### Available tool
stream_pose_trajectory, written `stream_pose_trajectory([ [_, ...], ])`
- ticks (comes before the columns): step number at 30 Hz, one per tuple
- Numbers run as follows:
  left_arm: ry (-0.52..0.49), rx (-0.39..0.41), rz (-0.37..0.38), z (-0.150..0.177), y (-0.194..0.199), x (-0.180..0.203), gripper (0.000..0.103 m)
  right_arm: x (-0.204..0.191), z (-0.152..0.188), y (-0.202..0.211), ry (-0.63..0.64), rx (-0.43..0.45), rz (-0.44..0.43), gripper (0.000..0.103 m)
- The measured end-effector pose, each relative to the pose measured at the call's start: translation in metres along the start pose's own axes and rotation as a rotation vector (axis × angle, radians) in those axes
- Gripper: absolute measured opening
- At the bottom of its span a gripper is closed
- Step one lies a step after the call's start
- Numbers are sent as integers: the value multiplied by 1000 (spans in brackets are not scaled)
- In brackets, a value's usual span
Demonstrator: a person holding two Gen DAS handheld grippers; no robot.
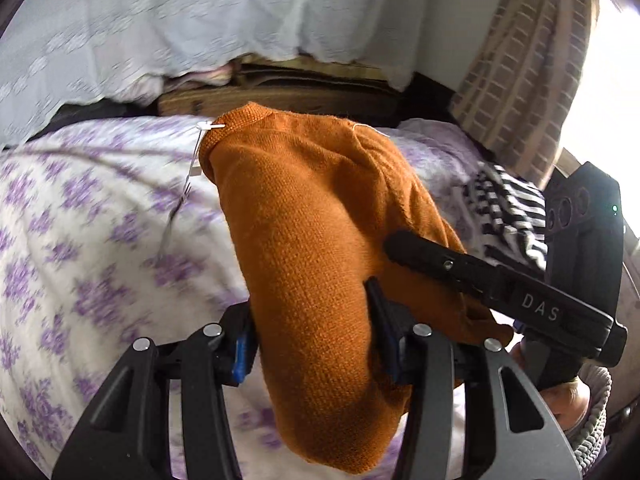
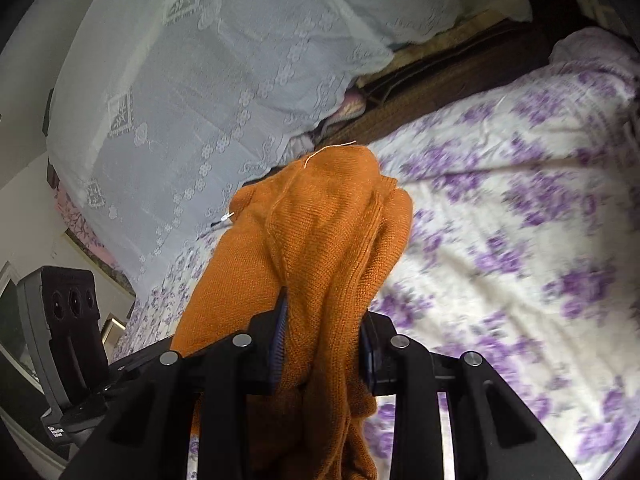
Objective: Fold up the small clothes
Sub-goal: 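Carry the folded cardigan with both tools onto the striped garment stack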
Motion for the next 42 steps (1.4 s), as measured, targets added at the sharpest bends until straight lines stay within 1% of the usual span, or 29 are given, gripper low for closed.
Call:
stream_pose_trajectory([
  [2, -30, 2, 15, -9, -2, 21, 47, 12, -8, 22, -3, 32, 18, 30],
  [8, -151, 14, 63, -44, -14, 106, 47, 63, -38, 96, -30, 142, 87, 30],
  [14, -262, 27, 123, -81, -32, 200, 47, 117, -68, 173, -72, 260, 165, 30],
  [15, -287, 31, 137, -88, -36, 221, 47, 127, -72, 187, -82, 282, 178, 30],
  [19, -339, 28, 178, -101, -52, 272, 47, 162, -81, 227, -116, 339, 223, 30],
  [21, -350, 14, 193, -104, -66, 292, 49, 179, -82, 238, -138, 354, 237, 30],
  [23, -357, -1, 193, -103, -79, 302, 52, 204, -79, 245, -171, 368, 258, 30],
  [24, -361, -13, 178, -101, -91, 307, 55, 217, -77, 244, -186, 369, 272, 31],
  [25, -364, -21, 156, -99, -100, 309, 65, 228, -74, 244, -202, 368, 286, 32],
  [26, -367, -24, 112, -98, -112, 308, 78, 245, -69, 239, -230, 364, 321, 33],
  [27, -361, -14, 25, -98, -126, 303, 86, 259, -66, 236, -246, 361, 345, 40],
  [28, -354, -2, -19, -97, -136, 297, 99, 274, -62, 232, -257, 367, 335, 46],
  [29, -348, 0, -13, -95, -144, 294, 99, 279, -60, 228, -258, 373, 315, 48],
  [30, -344, -21, 20, -91, -154, 291, 99, 284, -59, 226, -259, 377, 298, 49],
  [31, -342, -29, 27, -90, -158, 290, 99, 285, -59, 225, -257, 378, 299, 49],
  [32, -347, -21, 23, -89, -159, 290, 99, 284, -60, 225, -244, 380, 317, 49],
  [34, -375, 9, -16, -87, -157, 292, 99, 283, -62, 223, -221, 380, 339, 50],
  [38, -425, 76, -101, -82, -149, 296, 99, 278, -63, 222, -187, 380, 340, 53],
  [41, -452, 127, -150, -75, -127, 294, 99, 274, -63, 224, -184, 387, 336, 57],
  [42, -473, 154, -172, -69, -115, 293, 99, 273, -62, 229, -209, 397, 341, 62],
])
Point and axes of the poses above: each gripper's, at about its wrist camera, not at the fingertips, and y roughly against the way its jaws point, x to its right, z to its underside, the point moved 7 cm from there along -y, roughly the way its jaws point, and after that the axes turned 8 degrees about -x, right-handed, at the moved point
